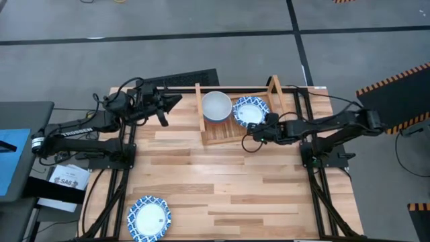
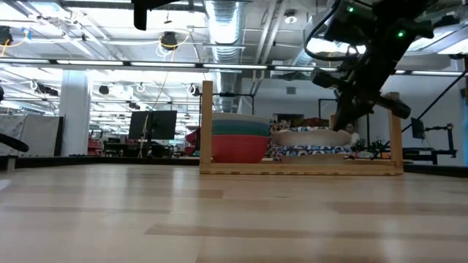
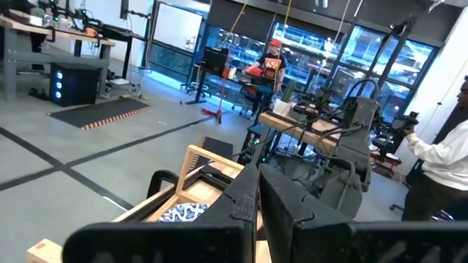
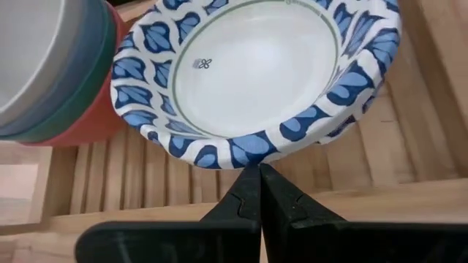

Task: Place and stack bowls onto a shelf
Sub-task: Stack the top blue patterned bowl on top of the blue patterned bowl on the shelf

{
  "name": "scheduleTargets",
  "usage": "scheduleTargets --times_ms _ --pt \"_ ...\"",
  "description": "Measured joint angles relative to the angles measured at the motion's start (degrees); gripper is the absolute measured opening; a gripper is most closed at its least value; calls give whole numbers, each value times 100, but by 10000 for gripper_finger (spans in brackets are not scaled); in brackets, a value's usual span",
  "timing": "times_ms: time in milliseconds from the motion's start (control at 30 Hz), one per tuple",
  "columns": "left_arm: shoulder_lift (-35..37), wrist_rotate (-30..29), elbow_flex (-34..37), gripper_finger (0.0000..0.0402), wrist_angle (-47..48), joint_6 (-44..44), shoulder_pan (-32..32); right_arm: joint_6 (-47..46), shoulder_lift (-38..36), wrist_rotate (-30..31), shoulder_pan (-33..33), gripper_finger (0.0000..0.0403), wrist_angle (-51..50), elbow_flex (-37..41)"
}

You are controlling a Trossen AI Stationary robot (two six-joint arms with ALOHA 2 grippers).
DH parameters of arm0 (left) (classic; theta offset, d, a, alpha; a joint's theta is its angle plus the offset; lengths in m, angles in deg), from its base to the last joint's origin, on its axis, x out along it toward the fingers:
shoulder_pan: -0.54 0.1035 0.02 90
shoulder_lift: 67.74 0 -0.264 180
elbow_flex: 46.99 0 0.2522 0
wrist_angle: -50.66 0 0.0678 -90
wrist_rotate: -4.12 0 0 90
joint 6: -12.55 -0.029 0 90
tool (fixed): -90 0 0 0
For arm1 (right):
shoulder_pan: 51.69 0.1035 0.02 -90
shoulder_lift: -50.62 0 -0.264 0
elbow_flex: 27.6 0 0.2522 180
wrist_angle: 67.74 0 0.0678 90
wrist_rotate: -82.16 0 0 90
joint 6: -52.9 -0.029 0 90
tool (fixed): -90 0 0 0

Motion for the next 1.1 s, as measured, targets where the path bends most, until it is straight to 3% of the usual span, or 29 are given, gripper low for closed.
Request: scheduleTargets --times_ms 333,633,1100 --pt "-2 94 1 0 73 2 0 176 -1 6 -378 17 37 1" --pt "-2 137 1 0 134 -9 0 787 -84 -93 -169 17 183 -370" --pt "-2 116 1 0 287 46 0 916 881 -351 -560 18 500 -377"
